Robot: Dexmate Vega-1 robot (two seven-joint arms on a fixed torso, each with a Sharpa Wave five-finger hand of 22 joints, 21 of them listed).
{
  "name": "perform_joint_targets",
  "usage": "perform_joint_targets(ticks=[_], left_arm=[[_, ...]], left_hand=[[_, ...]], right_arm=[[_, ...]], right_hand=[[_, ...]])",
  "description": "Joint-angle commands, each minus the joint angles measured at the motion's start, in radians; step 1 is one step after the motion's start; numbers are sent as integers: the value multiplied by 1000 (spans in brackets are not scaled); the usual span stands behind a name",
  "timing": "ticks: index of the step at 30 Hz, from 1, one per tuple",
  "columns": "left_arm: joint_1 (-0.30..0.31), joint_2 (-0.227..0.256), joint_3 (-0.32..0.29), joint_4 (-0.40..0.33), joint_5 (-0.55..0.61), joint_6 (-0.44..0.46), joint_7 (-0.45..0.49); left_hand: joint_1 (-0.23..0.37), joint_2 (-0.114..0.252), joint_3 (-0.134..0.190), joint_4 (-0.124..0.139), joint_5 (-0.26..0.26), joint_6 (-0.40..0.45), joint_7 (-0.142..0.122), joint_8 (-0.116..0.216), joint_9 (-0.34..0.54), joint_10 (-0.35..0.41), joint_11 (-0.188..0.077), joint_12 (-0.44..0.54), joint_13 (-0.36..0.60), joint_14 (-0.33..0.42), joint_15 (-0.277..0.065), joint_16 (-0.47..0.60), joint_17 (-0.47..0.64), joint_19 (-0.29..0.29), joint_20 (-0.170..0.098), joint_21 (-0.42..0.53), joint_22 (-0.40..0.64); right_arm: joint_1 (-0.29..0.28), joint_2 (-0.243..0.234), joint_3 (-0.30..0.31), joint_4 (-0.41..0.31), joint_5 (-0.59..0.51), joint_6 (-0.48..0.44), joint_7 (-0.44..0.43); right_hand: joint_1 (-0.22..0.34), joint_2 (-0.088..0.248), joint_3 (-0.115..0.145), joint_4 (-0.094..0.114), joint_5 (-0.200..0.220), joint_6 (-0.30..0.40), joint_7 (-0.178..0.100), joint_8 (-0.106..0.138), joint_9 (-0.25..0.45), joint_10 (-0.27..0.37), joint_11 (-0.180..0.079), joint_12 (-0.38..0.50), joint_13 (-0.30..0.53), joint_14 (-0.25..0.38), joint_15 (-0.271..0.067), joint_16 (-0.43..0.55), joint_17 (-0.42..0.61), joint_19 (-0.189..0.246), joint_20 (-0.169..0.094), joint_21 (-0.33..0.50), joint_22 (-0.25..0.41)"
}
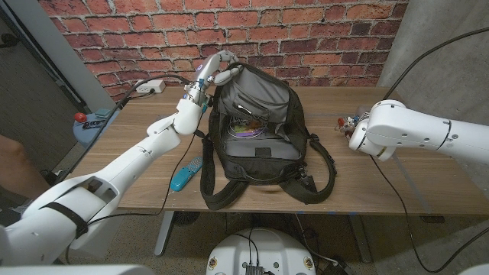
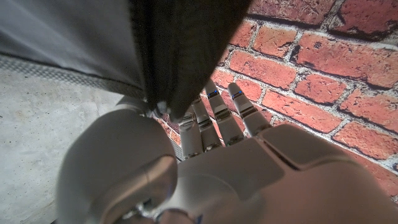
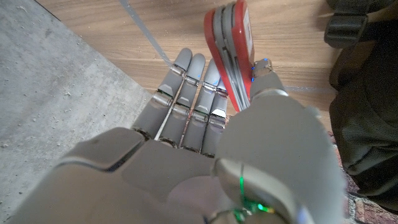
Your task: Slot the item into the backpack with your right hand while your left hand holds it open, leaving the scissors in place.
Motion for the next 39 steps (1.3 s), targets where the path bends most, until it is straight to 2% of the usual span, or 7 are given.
perform_joint_targets(ticks=[1,23,30,39], left_arm=[[-1,0,-5,12,0,-7,20],[-34,-26,13,82,-5,-54,38],[-46,-34,21,103,-3,-67,43],[-50,-36,27,106,3,-72,49]], left_hand=[[15,17,10,1,8,-6,1,6,2,7,-4,2,5,7,1,-3,3,-5,0,6,2],[13,17,11,1,9,-9,1,10,1,8,-6,3,8,7,0,-4,4,-5,-1,6,2],[13,17,12,1,9,-10,0,12,1,7,-3,3,9,7,0,-4,4,-6,-1,6,2],[14,16,14,0,10,-10,1,14,-1,8,-3,3,9,7,0,-5,3,-6,-2,7,2]], right_arm=[[-39,-35,40,-97,-4,0,-1],[-187,-70,204,-232,-14,0,-1],[-263,-76,282,-280,-22,0,-1],[-335,-72,347,-325,-33,0,-1]], right_hand=[[24,13,0,3,-2,11,-3,2,5,19,-13,6,5,10,-100,-2,5,4,-5,7,1],[31,16,-2,2,-5,15,-2,-2,7,21,-15,8,0,14,-101,-8,10,4,-6,8,1],[34,18,-3,2,-6,16,-3,-3,9,19,-14,7,-1,12,-102,-9,14,4,-7,9,1],[36,21,-5,3,-8,17,-2,-5,9,22,-14,9,-2,15,-101,-10,16,4,-7,9,1]])
